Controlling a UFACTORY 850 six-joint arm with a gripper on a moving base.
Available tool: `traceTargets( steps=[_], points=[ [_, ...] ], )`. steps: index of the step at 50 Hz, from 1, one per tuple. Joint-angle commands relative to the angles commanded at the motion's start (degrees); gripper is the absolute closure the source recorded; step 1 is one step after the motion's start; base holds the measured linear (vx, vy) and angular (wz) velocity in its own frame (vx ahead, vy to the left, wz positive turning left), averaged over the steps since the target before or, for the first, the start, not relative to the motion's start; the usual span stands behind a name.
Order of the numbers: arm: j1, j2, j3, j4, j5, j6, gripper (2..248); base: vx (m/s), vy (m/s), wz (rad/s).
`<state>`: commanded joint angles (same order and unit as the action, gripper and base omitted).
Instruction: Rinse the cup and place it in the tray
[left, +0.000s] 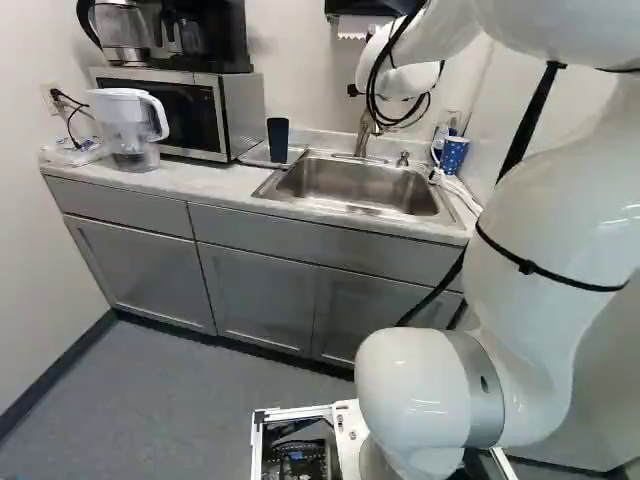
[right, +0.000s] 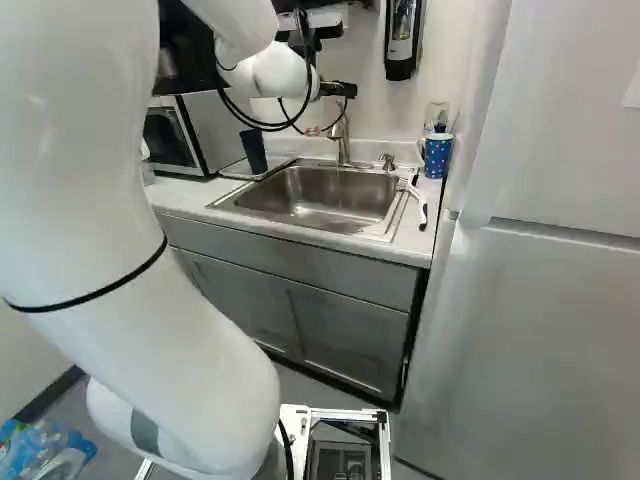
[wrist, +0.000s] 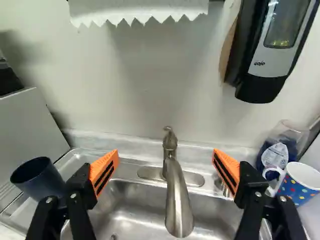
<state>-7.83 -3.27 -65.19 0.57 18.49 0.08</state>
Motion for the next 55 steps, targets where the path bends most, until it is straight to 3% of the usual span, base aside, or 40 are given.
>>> traceTargets(
  steps=[12,34,55],
  points=[
    [1.15,-3.38,-3.51,0.0,2.17,0.0,3,0.0,0.0,0.0],
    [3.21,-9.67,-10.32,0.0,2.2,0.0,3,0.0,0.0,0.0],
    [3.96,-14.93,-16.26,0.0,2.2,0.0,3,0.0,0.0,0.0]
  ],
)
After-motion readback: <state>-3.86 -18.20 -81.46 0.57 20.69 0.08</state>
